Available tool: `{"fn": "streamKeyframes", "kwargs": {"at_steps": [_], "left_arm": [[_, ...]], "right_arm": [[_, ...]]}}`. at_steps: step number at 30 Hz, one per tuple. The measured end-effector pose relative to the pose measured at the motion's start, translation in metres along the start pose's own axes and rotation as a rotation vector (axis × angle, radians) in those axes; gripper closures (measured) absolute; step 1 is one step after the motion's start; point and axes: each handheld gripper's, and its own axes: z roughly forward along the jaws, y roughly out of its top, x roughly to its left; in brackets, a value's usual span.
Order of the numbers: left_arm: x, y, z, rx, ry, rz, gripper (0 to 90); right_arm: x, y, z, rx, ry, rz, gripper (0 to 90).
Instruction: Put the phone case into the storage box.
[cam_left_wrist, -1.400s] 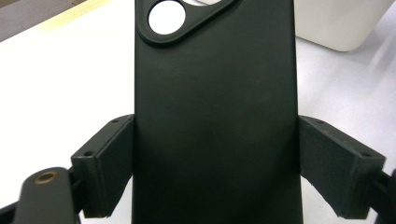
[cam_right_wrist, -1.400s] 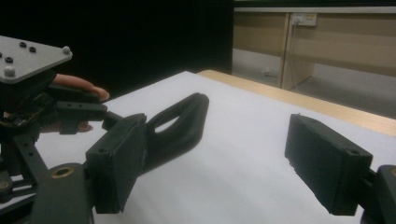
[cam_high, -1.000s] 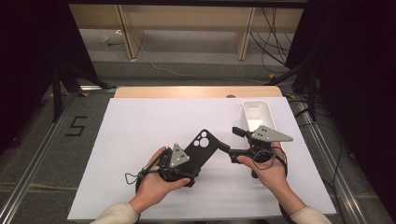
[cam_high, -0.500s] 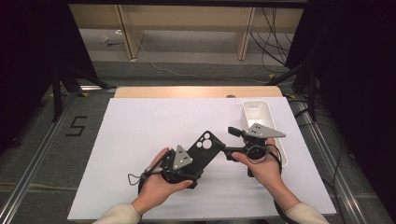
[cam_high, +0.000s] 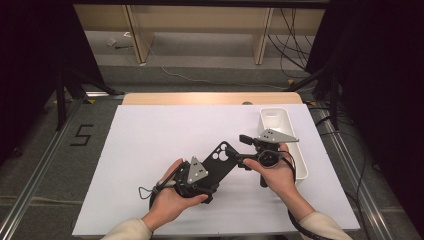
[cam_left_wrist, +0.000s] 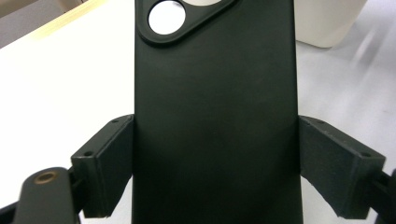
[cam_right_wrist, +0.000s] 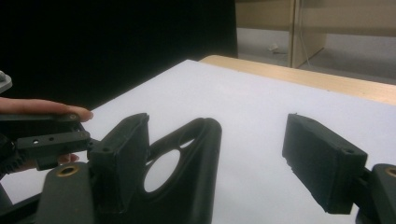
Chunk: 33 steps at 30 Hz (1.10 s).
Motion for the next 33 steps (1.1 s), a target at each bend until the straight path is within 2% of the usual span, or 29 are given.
{"fn": "streamKeyframes", "kwargs": {"at_steps": [16, 33], "left_arm": [[-0.005, 0.001, 0.001, -0.004, -0.008, 0.022, 15.5], [-0.007, 0.002, 0.001, -0.01, 0.0, 0.038, 15.5]], "right_arm": [[0.0, -0.002, 0.009, 0.02, 0.023, 0.028, 28.2], [0.001, -0.004, 0.014, 0.038, 0.052, 0.055, 40.0]]}}
